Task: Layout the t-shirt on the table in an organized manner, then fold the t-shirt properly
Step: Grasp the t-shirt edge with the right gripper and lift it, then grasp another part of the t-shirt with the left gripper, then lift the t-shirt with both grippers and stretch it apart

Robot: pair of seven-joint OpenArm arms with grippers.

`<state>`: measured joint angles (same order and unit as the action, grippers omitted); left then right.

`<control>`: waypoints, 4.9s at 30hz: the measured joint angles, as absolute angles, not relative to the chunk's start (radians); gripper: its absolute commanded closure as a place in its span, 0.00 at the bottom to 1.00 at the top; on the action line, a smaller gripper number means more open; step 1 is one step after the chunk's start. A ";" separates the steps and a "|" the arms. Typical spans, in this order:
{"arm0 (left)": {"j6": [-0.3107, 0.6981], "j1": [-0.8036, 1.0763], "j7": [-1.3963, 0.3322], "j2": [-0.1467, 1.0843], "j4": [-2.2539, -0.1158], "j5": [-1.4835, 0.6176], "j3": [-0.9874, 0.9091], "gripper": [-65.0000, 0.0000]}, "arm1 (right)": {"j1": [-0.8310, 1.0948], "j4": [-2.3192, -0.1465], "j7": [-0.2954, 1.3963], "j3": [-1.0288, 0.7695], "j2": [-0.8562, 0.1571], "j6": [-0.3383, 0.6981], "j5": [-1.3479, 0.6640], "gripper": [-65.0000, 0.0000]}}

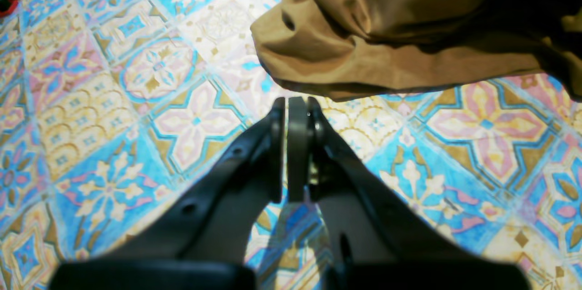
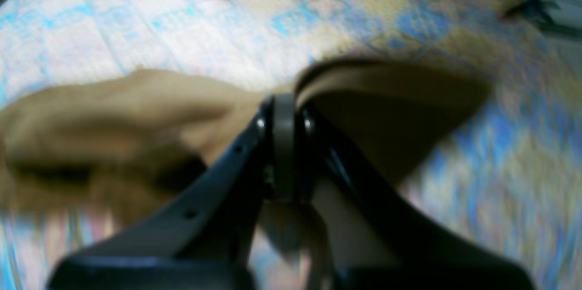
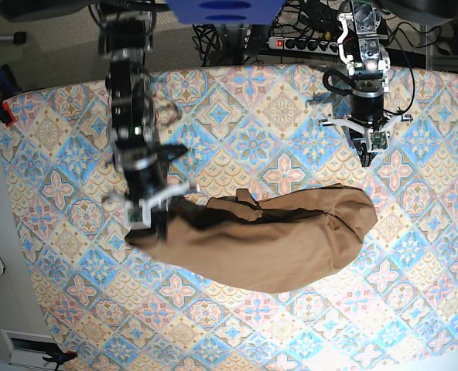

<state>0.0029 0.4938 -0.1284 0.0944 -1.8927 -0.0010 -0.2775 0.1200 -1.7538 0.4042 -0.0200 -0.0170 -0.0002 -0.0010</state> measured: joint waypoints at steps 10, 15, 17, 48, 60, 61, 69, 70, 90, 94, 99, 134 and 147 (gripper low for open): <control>-0.001 0.461 -0.131 0.094 -1.893 0.003 -0.259 1.00 | 0.345 -1.851 0.402 0.041 -0.017 0.007 0.001 1.00; 0.002 0.464 -0.136 0.094 -1.892 0.003 -0.177 1.00 | 0.366 -1.851 0.401 -0.042 -0.014 0.007 -0.003 1.00; 0.003 0.463 -0.136 0.095 -1.892 0.025 -0.149 1.00 | 0.360 -1.852 0.401 -0.096 -0.017 0.007 -0.003 1.00; 0.011 0.086 -0.256 0.097 -1.451 0.411 -0.010 0.44 | 0.227 -1.857 0.569 -0.149 -0.017 0.008 0.001 1.00; 0.140 -0.114 -0.247 0.098 -1.213 0.411 -0.011 0.94 | 0.230 -1.857 0.569 -0.152 -0.017 0.008 0.001 1.00; 0.152 -0.130 -0.288 0.094 -1.216 0.409 -0.006 1.00 | 0.230 -1.857 0.569 -0.152 -0.017 0.008 0.001 1.00; 0.162 -0.172 -0.390 0.096 -1.404 0.413 -0.019 1.00 | 0.227 -1.858 0.565 -0.151 -0.016 0.010 -0.002 1.00; 0.162 -0.174 -0.390 0.094 -1.446 0.412 -0.032 1.00 | 0.227 -1.858 0.566 -0.152 -0.016 0.011 -0.002 1.00; 0.377 -0.393 -0.673 0.102 -1.417 0.402 -0.225 1.00 | 0.224 -1.857 0.562 -0.150 -0.014 0.016 -0.007 1.00; 0.370 -0.490 -0.538 0.120 -1.212 0.405 -0.229 1.00 | 0.226 -1.857 0.561 -0.148 -0.014 0.017 -0.008 1.00; 0.368 -0.542 -0.508 0.115 -1.098 0.417 -0.225 0.65 | 0.224 -1.857 0.569 -0.151 -0.017 0.013 -0.006 1.00; 0.495 -0.023 -0.591 0.211 -1.577 0.216 -0.260 0.39 | 0.183 -1.853 0.574 -0.145 -0.017 0.009 0.001 1.00; 0.621 -0.163 -0.584 0.213 -1.349 0.224 -0.240 0.40 | 0.181 -1.853 0.572 -0.145 -0.017 0.009 0.001 1.00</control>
